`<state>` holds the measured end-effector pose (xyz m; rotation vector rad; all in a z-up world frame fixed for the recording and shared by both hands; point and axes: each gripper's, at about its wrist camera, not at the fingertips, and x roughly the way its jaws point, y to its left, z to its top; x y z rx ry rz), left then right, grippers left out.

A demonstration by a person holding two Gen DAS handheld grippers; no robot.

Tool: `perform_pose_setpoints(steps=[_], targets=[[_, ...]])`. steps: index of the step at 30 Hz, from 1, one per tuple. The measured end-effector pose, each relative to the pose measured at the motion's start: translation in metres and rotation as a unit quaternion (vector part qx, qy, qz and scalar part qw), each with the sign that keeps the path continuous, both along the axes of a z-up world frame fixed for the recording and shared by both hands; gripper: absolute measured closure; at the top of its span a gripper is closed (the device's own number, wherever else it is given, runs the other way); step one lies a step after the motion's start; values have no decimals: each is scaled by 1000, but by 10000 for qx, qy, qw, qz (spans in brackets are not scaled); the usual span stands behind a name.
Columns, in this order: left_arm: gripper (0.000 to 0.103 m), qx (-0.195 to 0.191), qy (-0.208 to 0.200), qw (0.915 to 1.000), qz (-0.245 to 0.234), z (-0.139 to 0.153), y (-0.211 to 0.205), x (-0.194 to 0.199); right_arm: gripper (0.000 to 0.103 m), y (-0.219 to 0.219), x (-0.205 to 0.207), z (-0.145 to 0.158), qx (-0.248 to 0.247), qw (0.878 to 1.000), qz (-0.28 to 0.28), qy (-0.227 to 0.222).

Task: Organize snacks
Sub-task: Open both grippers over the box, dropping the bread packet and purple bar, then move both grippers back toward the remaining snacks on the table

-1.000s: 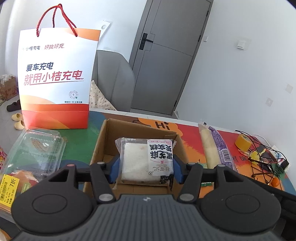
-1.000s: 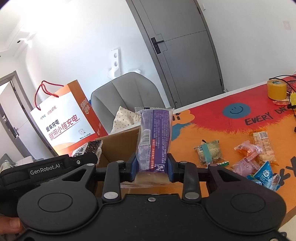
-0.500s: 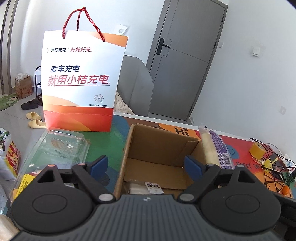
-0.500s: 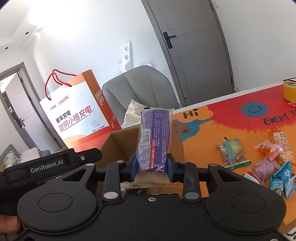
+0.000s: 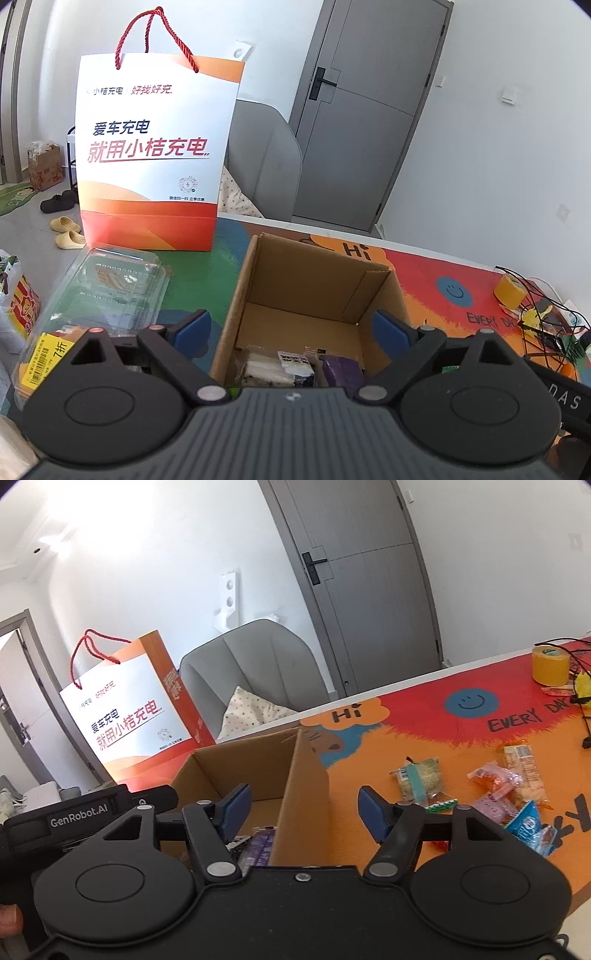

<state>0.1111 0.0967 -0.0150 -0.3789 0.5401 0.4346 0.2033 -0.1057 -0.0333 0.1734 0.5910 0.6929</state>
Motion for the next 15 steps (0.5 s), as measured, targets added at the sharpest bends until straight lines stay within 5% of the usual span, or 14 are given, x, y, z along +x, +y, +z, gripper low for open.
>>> perform_pose_setpoints(steps=[15], targets=[[9,-29,33,9979,-651,-3,-47,22,28,-60,4,-13,-72,9974,-715,110]])
